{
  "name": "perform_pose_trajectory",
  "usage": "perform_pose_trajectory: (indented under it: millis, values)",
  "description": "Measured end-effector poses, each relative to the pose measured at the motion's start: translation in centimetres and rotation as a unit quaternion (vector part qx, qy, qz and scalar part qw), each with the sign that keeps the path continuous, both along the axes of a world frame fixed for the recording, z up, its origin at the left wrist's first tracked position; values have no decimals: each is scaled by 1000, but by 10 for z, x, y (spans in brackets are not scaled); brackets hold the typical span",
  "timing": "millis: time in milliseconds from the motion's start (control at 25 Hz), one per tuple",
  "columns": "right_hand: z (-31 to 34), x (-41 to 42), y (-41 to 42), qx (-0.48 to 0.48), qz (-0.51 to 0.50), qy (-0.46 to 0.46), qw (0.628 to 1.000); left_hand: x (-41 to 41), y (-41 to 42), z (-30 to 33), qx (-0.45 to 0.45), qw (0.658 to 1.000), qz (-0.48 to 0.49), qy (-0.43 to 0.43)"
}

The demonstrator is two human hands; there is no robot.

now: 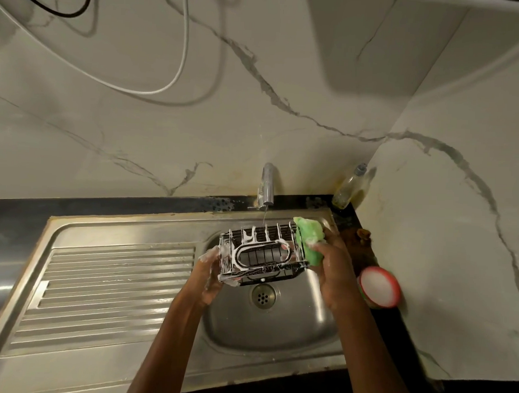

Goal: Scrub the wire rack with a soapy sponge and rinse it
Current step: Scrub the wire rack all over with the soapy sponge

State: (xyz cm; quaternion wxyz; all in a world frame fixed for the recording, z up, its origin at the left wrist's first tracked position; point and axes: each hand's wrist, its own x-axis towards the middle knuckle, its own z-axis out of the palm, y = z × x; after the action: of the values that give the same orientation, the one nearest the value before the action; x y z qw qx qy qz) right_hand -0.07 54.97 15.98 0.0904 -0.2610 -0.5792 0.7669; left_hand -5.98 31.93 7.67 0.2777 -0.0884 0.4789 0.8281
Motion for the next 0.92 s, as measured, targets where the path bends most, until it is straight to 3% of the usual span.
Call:
perform_pose_trajectory:
  millis: [80,200,280,360,520,760,920]
  values:
    - [-1,-3,5,-70,19,10,997,-2,-6,-1,18,1000,9,-10]
    - [1,-1,11,-84,11,48,995,-7,-23,8,34,999,-2,-26]
    - [-1,1,13,-70,16,75,995,-12,-32,19,-59,998,-27,-14]
    - [-7,2,8,-1,28,77,997,-7,-17,34,-183,981,-58,15]
    - [-15,4,-8,194,-6,41,980,17,40,55,-297,941,-155,52]
    - [-16,19,-22,322,29,112,940,27,52,48,-228,961,-150,-44]
    - [-17,21,-22,347,45,118,929,25,64,60,-238,962,-136,1]
